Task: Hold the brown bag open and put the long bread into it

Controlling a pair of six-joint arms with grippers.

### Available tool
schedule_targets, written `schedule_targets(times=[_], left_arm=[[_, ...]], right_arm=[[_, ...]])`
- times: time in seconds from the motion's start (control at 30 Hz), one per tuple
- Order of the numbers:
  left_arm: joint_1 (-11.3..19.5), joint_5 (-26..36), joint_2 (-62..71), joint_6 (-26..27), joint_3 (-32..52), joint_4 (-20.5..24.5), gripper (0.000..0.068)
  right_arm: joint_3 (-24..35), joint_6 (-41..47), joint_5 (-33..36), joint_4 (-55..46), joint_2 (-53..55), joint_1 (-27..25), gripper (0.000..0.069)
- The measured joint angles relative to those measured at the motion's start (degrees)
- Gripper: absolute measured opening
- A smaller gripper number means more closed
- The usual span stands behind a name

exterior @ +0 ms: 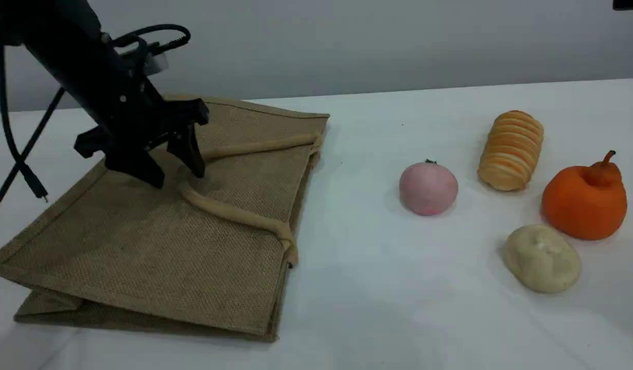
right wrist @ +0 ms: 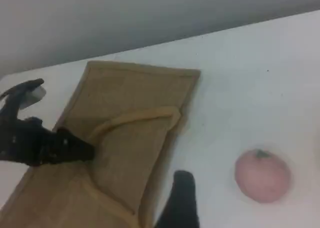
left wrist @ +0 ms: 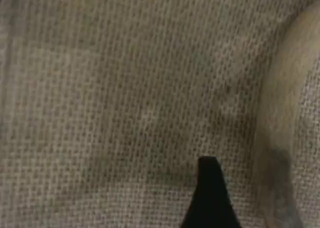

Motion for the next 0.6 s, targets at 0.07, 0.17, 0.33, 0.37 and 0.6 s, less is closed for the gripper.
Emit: schedule_targets(times=[0.07,0.17,0.33,0.37,0.6], left_arm=[[0.0,0.0,0.7,-0.1,0.0,0.1,0.0461],[0.0,-0.3,2.0,-0.2,0.0,0.2,0.0461],[0.0,-1.5,3.8,-0.2,0.0,-0.4,0.0461],[0.0,-1.6,4.0,-0.3,0.0,-0.4,0.0461],[0.0,-2.1,4.1,-1.0,0.0,-0.3,0.0414]], right_arm=[[0.0,0.0,0.0,0.0,0.0,0.0,0.0585],[0.0,-0.4,0.0,0.0,0.0,0.0,0.0585],[0.0,-0.4,0.0,0.2,0.0,0.0,0.0585],[0.0,-0.6,0.0,0.3,0.0,0.0,0.0585],[0.0,-0.7,0.0,0.5,0.0,0.0,0.0585]])
